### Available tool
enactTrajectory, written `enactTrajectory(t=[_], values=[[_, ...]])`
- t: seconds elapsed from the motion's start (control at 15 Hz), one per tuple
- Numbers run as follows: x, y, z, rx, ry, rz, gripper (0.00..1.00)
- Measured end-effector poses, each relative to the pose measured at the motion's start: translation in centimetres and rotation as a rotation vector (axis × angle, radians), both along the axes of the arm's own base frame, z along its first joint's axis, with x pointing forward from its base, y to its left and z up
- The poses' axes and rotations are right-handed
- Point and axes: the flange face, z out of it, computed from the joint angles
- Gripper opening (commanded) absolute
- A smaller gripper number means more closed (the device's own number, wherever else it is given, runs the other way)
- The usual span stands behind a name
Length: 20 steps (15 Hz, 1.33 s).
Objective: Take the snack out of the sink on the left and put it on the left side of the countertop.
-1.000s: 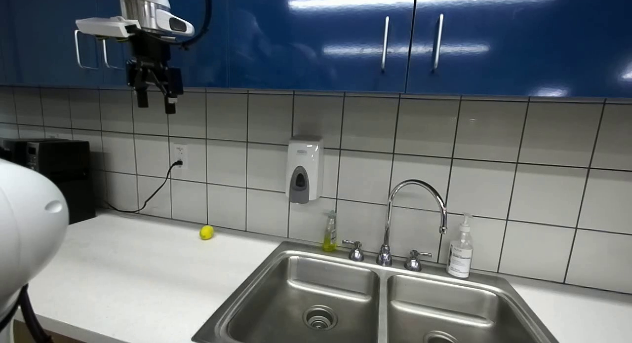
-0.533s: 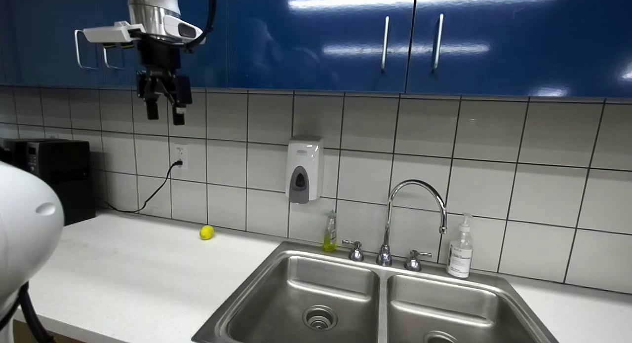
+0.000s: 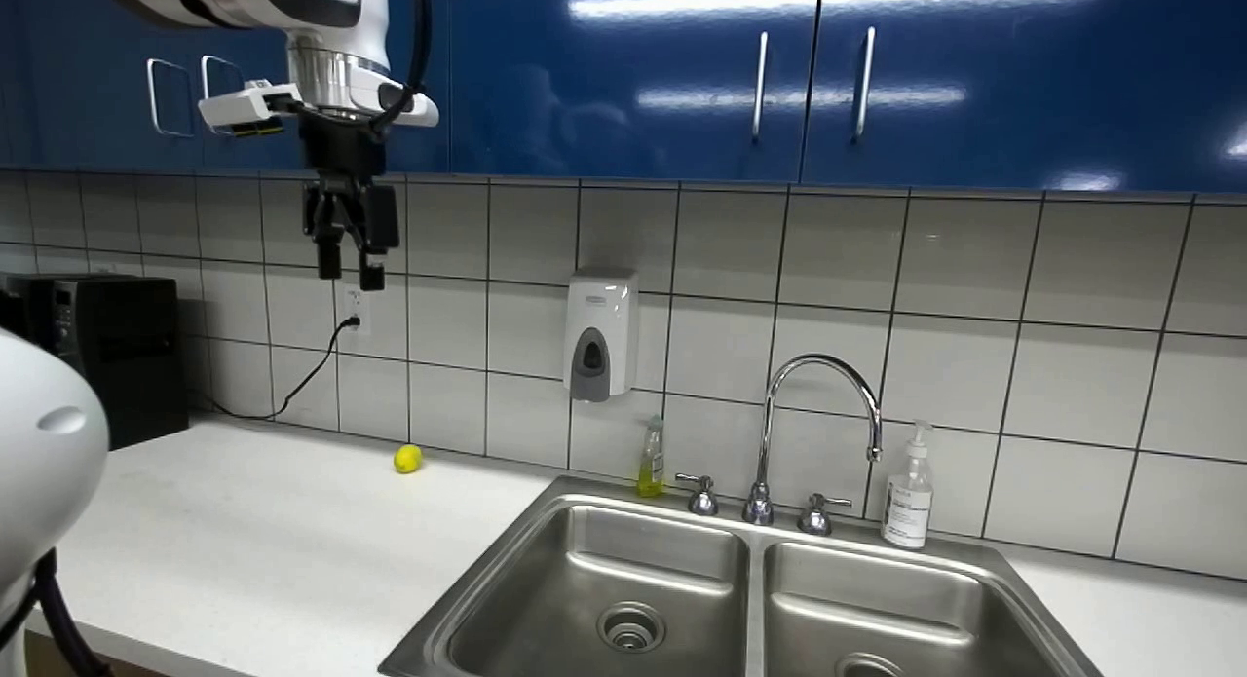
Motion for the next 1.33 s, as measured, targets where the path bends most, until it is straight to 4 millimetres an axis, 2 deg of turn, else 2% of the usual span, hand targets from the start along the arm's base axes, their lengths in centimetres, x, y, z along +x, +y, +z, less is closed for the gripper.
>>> enactTrajectory(t=[0.47,0.8,1.07,1.33], values=[[-1.2,-3.7,-2.6,0.011,0.041,-0.118,1.00],[-1.5,-5.4,-4.9,0.015,0.062,-0.182,1.00],[-1.4,-6.2,-7.4,0.019,0.037,-0.219,1.00],[-0.7,-8.0,-10.8,0.029,-0.017,-0.267,1.00]])
